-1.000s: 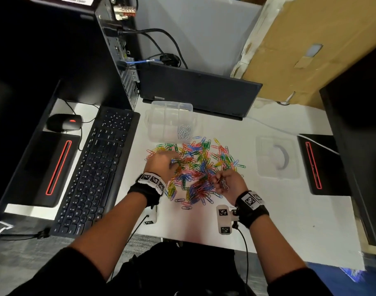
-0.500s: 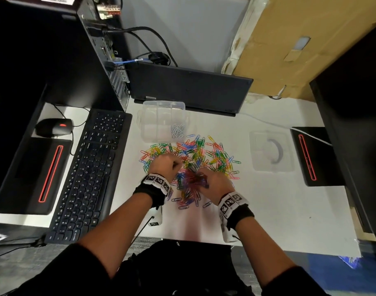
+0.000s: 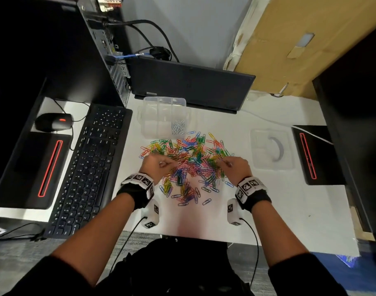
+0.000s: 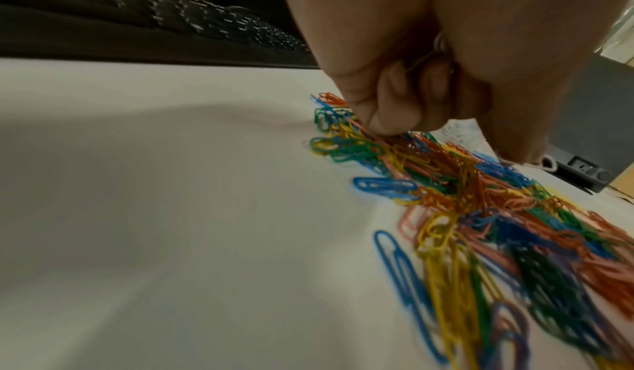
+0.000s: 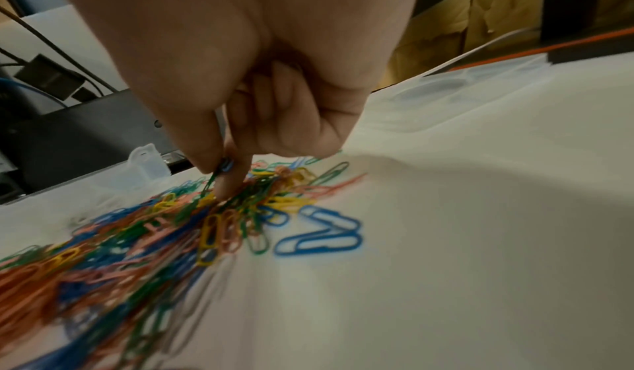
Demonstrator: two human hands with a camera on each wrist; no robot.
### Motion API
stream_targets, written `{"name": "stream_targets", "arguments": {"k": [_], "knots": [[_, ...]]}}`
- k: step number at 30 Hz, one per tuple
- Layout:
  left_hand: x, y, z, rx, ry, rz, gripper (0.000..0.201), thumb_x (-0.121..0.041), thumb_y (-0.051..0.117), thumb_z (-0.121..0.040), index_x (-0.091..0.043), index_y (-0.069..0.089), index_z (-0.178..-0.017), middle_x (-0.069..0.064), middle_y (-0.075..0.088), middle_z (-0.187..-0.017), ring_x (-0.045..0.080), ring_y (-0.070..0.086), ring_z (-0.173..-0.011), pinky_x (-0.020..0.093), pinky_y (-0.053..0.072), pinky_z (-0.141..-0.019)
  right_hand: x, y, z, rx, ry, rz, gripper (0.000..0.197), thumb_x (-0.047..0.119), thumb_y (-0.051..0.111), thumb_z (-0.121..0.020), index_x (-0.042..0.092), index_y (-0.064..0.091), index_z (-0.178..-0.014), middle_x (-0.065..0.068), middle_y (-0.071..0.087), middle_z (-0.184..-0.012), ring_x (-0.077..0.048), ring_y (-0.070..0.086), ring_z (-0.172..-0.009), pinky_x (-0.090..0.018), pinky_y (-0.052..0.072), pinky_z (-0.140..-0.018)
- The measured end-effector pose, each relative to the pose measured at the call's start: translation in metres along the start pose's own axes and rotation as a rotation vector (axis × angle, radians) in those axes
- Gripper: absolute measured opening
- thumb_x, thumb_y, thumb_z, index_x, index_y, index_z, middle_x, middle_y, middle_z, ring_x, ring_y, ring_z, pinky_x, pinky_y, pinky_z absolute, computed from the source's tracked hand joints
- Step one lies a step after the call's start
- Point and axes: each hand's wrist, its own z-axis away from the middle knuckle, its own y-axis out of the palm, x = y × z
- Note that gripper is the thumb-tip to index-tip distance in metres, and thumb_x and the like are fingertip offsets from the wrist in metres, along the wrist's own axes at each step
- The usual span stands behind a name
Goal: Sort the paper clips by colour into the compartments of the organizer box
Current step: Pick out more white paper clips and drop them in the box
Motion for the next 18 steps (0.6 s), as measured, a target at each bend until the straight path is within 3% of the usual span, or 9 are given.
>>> {"name": "stream_targets", "arguments": {"k": [3,5,8,11,13,14,16,18], "knots": [[0.003,0.003,0.001,0.008,-0.022,0.006,0.012,-0.025,0.078,-0.079,-0.016,0.078,-0.087,-0.003,0.068,-0.072,0.01,0.062,-0.07,0.022,0.052,-0.069,-0.008,-0.004,0.006,-0.049,0.107,-0.024,0.009,0.033,0.069,-0.088,0.025,0.072,-0.089,0.003,0.065,-0.083,-0.02,0.061,-0.077,-0.026,0.049,-0.072],[0.003,0.006,0.003,-0.014,-0.049,0.006,0.011,-0.029,0.077,-0.08,-0.019,0.077,-0.085,-0.001,0.066,-0.068,0.013,0.06,-0.065,0.022,0.052,-0.065,-0.008,0.0,0.01,-0.049,0.142,-0.027,0.016,0.034,0.074,-0.083,0.025,0.07,-0.096,0.005,0.065,-0.091,-0.02,0.064,-0.079,-0.029,0.054,-0.075],[0.001,0.009,0.004,-0.045,-0.044,0.006,0.015,-0.032,0.071,-0.086,-0.017,0.073,-0.085,0.003,0.059,-0.061,0.016,0.052,-0.057,0.026,0.048,-0.059,0.008,0.012,0.018,0.0,0.086,-0.017,0.02,0.031,0.07,-0.085,0.025,0.067,-0.104,0.003,0.066,-0.082,-0.017,0.062,-0.068,-0.027,0.054,-0.069],[0.002,0.011,0.002,-0.06,-0.078,-0.028,0.009,-0.024,0.06,-0.094,-0.018,0.061,-0.087,0.005,0.059,-0.069,0.016,0.051,-0.062,0.029,0.046,-0.061,0.024,0.025,0.03,0.117,-0.077,-0.044,0.027,0.022,0.062,-0.091,0.023,0.065,-0.117,0.009,0.058,-0.061,-0.007,0.049,-0.05,-0.019,0.043,-0.054],[0.002,0.013,0.002,-0.058,-0.106,0.022,0.009,-0.017,0.05,-0.097,-0.016,0.055,-0.09,0.004,0.054,-0.071,0.021,0.049,-0.063,0.034,0.045,-0.065,0.023,0.026,0.034,0.087,-0.072,-0.089,0.024,0.013,0.06,-0.09,0.024,0.067,-0.11,0.011,0.044,-0.049,-0.007,0.04,-0.043,-0.019,0.04,-0.052],[0.0,0.013,0.004,-0.055,-0.121,0.039,0.011,-0.015,0.045,-0.098,-0.012,0.054,-0.093,0.004,0.051,-0.07,0.021,0.047,-0.064,0.034,0.042,-0.065,0.019,0.024,0.034,0.038,-0.033,-0.099,0.022,0.01,0.06,-0.088,0.025,0.068,-0.101,0.009,0.046,-0.051,-0.009,0.043,-0.046,-0.021,0.042,-0.055],[-0.006,0.015,0.007,-0.05,-0.133,0.044,0.019,-0.015,0.038,-0.101,-0.005,0.053,-0.096,0.006,0.048,-0.07,0.021,0.045,-0.066,0.033,0.036,-0.065,0.008,0.015,0.035,-0.05,0.06,-0.094,0.018,0.012,0.064,-0.085,0.029,0.068,-0.085,0.003,0.064,-0.068,-0.015,0.058,-0.06,-0.025,0.049,-0.062],[-0.009,0.021,0.009,-0.035,-0.094,0.048,0.028,-0.021,0.036,-0.103,-0.003,0.053,-0.089,0.01,0.05,-0.071,0.024,0.047,-0.068,0.032,0.035,-0.065,-0.004,0.004,0.04,-0.05,0.166,-0.044,0.011,0.019,0.069,-0.083,0.029,0.07,-0.08,0.001,0.071,-0.085,-0.02,0.066,-0.075,-0.024,0.049,-0.068]]}}
